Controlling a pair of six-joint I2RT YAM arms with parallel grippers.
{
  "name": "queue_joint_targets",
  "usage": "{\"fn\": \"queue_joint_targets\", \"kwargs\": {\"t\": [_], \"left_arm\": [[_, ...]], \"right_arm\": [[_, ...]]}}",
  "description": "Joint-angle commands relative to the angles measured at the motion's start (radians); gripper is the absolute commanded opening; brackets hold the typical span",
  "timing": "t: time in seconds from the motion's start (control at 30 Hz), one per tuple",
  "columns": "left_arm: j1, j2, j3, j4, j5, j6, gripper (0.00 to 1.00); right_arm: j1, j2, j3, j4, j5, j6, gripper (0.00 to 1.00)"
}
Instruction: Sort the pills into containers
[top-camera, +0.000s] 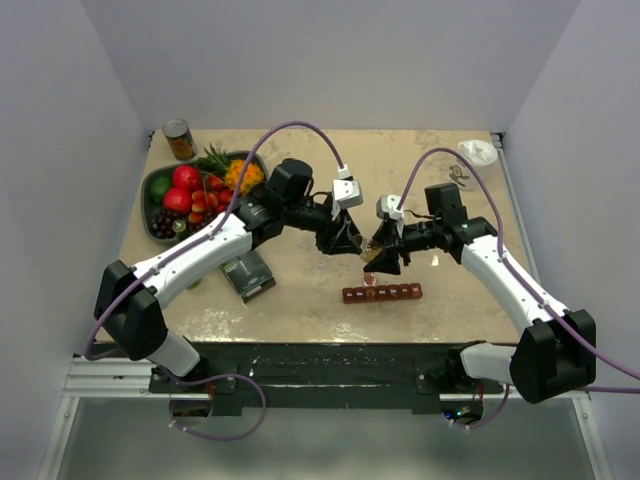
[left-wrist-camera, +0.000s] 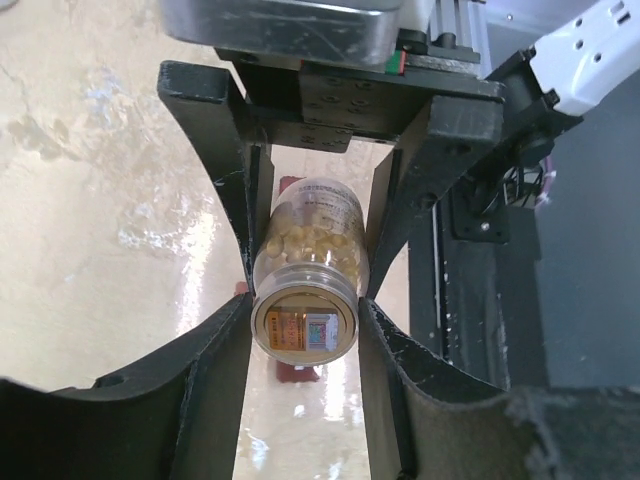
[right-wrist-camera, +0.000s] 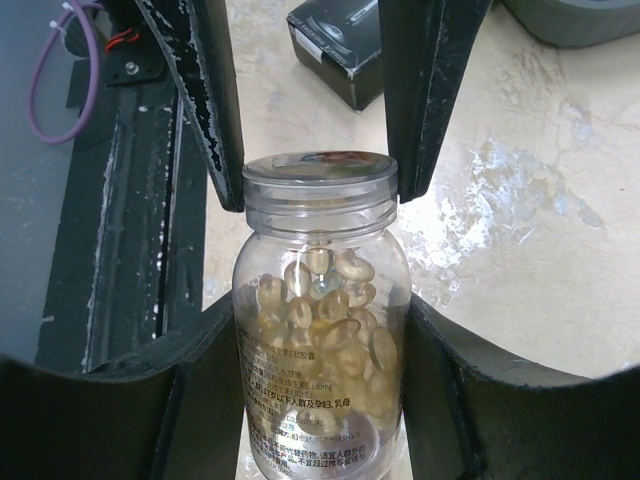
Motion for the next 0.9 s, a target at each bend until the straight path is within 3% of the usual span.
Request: {"fn": "queue_joint_targets", "kwargs": {"t": [0.0,0.17,0.3,0.53,0.6,0.67,0.7,0.73,0.87], "left_arm": [[0.06,0.024,0.003,-0.075,-0.036,0.188,0.41],[0.086,0.001,-0.048,-0.055,-0.085,0.181,0.52],[0.106,-0.012,-0.1,-0.061,-0.123,0.188,0.53],[0.109,-0.028,-0.135,-0.041,-0.102,0.179,0.56],[0.115,-0.047,-0.146,-0.035,-0.02,0.173,0.59],[0.12,-0.105,-0.175,0.016,0.03,0.112,0.67],[0.12,-0.129,-0.216,0.095,0.057,0.075,0.77],[0.121,-0.175,-0.241,0.146,0.068,-0.015,0.99],[0.134,-0.252,-0.339,0.382,0.104,-0.268,0.99]], "right_arm": [[-0.001,-0.025,0.042,0.052,-0.075,0.0,0.09],[-0.003,-0.025,0.045,0.044,-0.076,-0.009,0.09],[-0.003,-0.025,0.046,0.039,-0.076,-0.012,0.09],[0.001,-0.024,0.046,0.038,-0.073,-0.012,0.09],[-0.001,-0.025,0.046,0.039,-0.07,-0.012,0.09],[-0.001,-0.024,0.046,0.041,-0.069,-0.013,0.09],[-0.001,-0.022,0.046,0.039,-0.069,-0.013,0.09],[-0.001,-0.022,0.046,0.039,-0.069,-0.013,0.09],[-0.001,-0.021,0.046,0.039,-0.065,-0.015,0.09]]}}
